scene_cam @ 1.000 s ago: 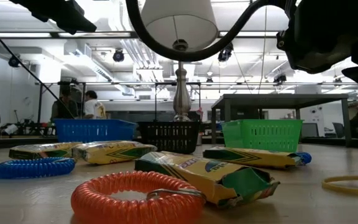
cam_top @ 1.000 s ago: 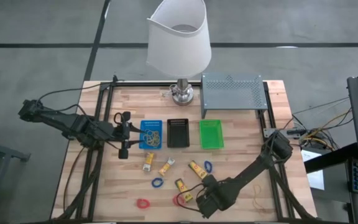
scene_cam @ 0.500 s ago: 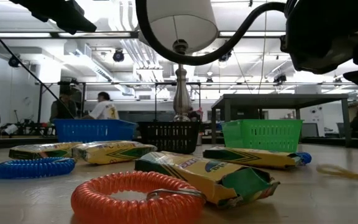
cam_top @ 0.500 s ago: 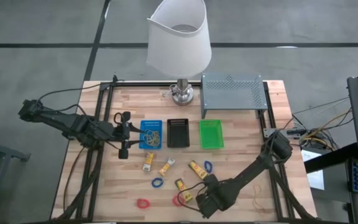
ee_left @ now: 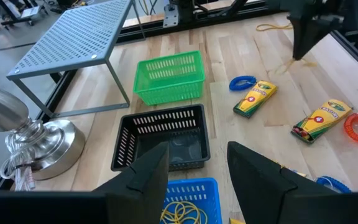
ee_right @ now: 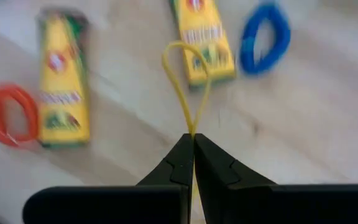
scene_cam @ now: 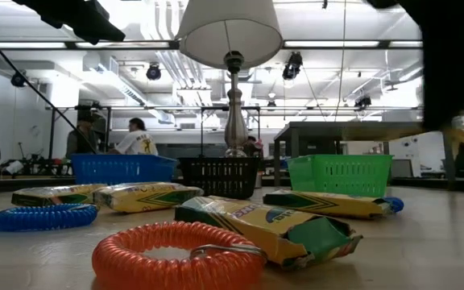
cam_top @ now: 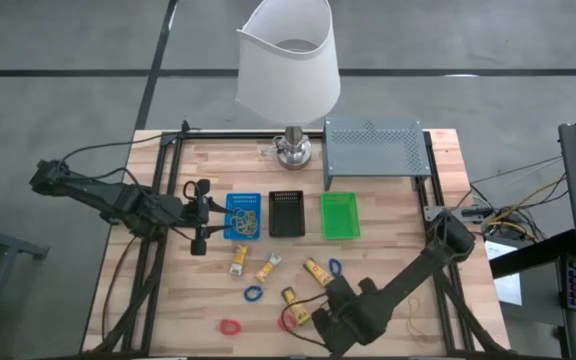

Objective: Pick & Place Office Desk Supplies
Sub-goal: Put the yellow rubber band into the blue bin

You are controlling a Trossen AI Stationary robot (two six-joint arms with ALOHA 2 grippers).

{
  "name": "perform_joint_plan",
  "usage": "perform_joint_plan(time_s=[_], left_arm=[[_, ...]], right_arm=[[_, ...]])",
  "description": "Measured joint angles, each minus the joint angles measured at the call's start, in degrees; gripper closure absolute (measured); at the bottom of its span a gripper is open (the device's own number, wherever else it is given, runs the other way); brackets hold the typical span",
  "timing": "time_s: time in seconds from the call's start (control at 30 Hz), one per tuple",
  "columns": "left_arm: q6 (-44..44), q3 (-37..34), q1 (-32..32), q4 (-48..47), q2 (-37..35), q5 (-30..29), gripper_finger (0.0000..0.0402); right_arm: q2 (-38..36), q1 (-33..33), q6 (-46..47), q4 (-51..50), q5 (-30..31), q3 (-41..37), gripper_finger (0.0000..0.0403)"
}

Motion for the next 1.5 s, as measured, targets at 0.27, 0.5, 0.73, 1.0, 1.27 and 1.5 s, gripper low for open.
perform_joint_plan(time_s=[0.27, 0.5, 0.73, 1.0, 1.27, 1.5], left_arm=[[0.0, 0.0, 0.0, 0.0, 0.0, 0.0, 0.0233], [0.0, 0.0, 0.0, 0.0, 0.0, 0.0, 0.0233], [0.0, 0.0, 0.0, 0.0, 0.0, 0.0, 0.0233], [0.0, 0.0, 0.0, 0.0, 0.0, 0.0, 0.0233], [0.0, 0.0, 0.0, 0.0, 0.0, 0.0, 0.0233], [0.0, 0.0, 0.0, 0.0, 0.0, 0.0, 0.0233]], right_arm=[[-0.2, 3.5, -3.2, -2.6, 20.8, 4.5, 0.0395], [-0.2, 5.1, -3.2, -3.0, 40.7, 1.5, 0.0395], [-0.2, 4.5, -3.1, -3.4, 55.9, -2.9, 0.0395], [-0.2, 1.7, -1.7, -3.6, 61.7, -6.7, 0.0395], [-0.4, -0.7, -2.5, -3.5, 61.6, -6.8, 0.0395], [-0.9, -2.6, -5.0, 0.3, 61.5, -6.0, 0.0395]])
